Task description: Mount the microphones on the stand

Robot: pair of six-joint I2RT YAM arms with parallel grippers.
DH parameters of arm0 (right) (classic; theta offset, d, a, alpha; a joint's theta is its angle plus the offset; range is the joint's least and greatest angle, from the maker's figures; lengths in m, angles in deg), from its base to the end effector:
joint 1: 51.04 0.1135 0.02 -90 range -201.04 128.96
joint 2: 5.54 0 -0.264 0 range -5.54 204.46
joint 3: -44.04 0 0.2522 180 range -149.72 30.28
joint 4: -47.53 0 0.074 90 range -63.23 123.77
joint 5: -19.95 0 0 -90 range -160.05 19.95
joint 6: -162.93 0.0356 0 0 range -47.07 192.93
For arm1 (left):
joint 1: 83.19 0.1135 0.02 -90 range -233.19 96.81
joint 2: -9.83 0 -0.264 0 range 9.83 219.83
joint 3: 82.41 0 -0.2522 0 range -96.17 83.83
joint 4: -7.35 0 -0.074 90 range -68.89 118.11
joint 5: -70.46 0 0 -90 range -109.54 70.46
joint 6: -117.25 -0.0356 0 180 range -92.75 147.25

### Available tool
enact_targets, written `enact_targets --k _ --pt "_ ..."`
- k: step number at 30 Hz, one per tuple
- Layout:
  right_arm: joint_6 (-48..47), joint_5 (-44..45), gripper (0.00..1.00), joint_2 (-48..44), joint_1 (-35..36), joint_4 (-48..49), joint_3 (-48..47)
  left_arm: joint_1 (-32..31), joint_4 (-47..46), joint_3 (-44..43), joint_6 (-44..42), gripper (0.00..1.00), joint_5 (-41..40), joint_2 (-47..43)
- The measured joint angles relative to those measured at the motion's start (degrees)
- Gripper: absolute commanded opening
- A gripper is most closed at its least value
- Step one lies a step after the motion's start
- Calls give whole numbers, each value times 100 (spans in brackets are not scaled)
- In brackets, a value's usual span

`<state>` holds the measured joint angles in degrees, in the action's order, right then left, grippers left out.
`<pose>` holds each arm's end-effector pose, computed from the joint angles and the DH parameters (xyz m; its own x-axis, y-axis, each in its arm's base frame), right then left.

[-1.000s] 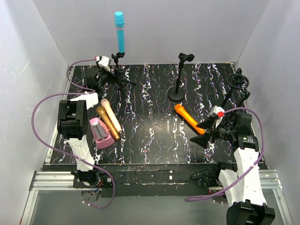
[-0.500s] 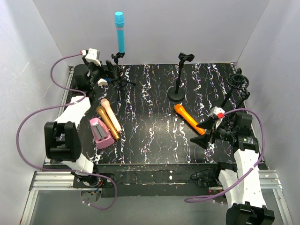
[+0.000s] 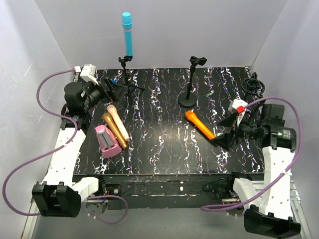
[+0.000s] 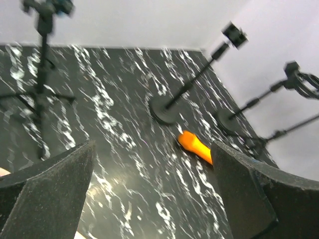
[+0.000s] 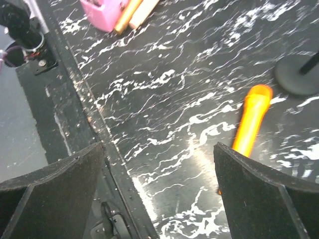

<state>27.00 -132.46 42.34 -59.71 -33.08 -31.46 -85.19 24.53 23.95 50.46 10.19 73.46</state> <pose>0.1242 0.0130 0.3540 -0.2203 -0.3030 -0.9272 -0.8855 0.4609 0.0598 0.2544 -0.0265 0.3808 -0.3204 -0.3312 -0.8875 0.4306 0.7835 -0.4479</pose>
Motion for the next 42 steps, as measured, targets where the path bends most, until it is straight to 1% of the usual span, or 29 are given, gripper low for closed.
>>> enact_targets --k 3,6,9,14,21,27,31,35,42 --pt "149 343 96 164 0 -433 -1029 -109 254 258 258 98 365 -229" --pt "758 896 96 337 -46 -597 -1954 -339 479 299 387 98 702 -173" --pt "1290 1270 96 437 -225 -643 -2498 -627 662 297 402 98 933 -61" --pt "2308 2002 96 647 -490 -411 -2938 -1010 957 297 354 98 1165 9" --pt "3257 2944 96 911 -772 61 -3241 -1045 1132 297 293 98 1233 -251" --pt "3733 3891 95 914 -1060 452 -3335 -1045 1130 321 299 98 1255 -492" --pt "3926 4454 94 835 -1303 695 -3130 -1045 1134 424 295 98 1276 -546" --pt "3963 4623 94 837 -1464 787 -2907 -1045 1128 535 258 98 1320 -542" --pt "3652 4389 92 966 -1495 839 -2848 -1045 999 852 81 98 1467 -527"
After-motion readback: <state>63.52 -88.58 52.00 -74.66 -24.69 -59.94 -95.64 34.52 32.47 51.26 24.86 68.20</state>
